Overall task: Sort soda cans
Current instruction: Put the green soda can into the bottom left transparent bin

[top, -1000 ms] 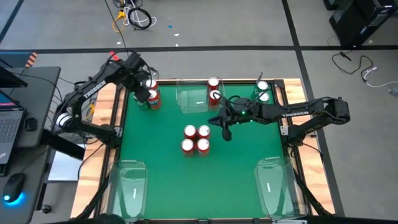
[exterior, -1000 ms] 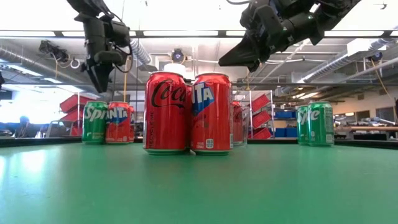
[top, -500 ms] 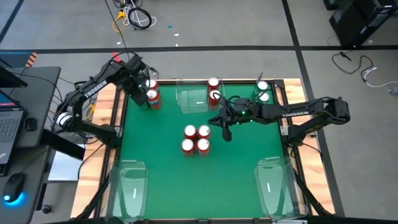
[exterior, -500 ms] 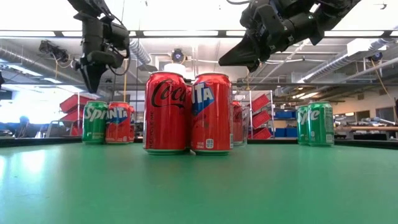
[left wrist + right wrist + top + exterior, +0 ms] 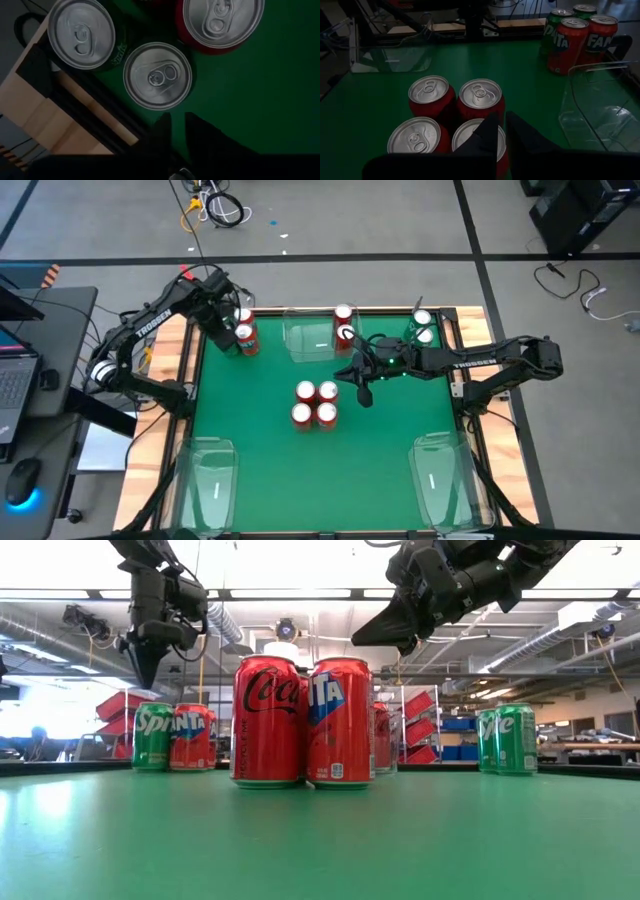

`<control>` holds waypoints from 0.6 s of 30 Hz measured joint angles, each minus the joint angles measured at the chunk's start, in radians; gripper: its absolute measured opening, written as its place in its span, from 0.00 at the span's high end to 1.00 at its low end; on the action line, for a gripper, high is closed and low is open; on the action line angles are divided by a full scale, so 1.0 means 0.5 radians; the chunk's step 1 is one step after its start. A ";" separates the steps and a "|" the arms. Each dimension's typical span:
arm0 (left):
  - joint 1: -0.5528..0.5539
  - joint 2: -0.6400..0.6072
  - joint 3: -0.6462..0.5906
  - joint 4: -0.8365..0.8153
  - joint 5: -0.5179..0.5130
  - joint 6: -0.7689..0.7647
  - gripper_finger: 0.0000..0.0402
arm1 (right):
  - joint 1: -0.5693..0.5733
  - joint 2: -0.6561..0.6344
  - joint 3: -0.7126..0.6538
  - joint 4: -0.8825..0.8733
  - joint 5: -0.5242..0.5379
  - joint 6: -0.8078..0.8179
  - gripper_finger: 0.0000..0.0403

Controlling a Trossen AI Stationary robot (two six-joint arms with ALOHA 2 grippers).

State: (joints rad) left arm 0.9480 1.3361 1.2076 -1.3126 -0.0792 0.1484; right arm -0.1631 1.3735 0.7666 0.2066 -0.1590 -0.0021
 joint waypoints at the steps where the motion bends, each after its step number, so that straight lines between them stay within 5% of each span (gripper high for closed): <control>1: 0.000 0.000 0.000 0.002 0.000 -0.016 0.80 | 0.000 0.000 0.000 0.000 0.000 0.000 0.94; 10: 0.002 0.001 0.000 0.077 -0.002 -0.151 0.41 | 0.000 0.000 0.000 0.000 -0.054 -0.001 0.94; 18: 0.016 0.111 -0.069 0.059 0.024 -0.148 0.36 | 0.000 0.000 0.000 -0.003 -0.061 0.004 0.94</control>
State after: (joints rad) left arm 0.9560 1.3914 1.1729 -1.2829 -0.0673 0.0746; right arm -0.1631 1.3735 0.7666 0.2053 -0.1894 -0.0002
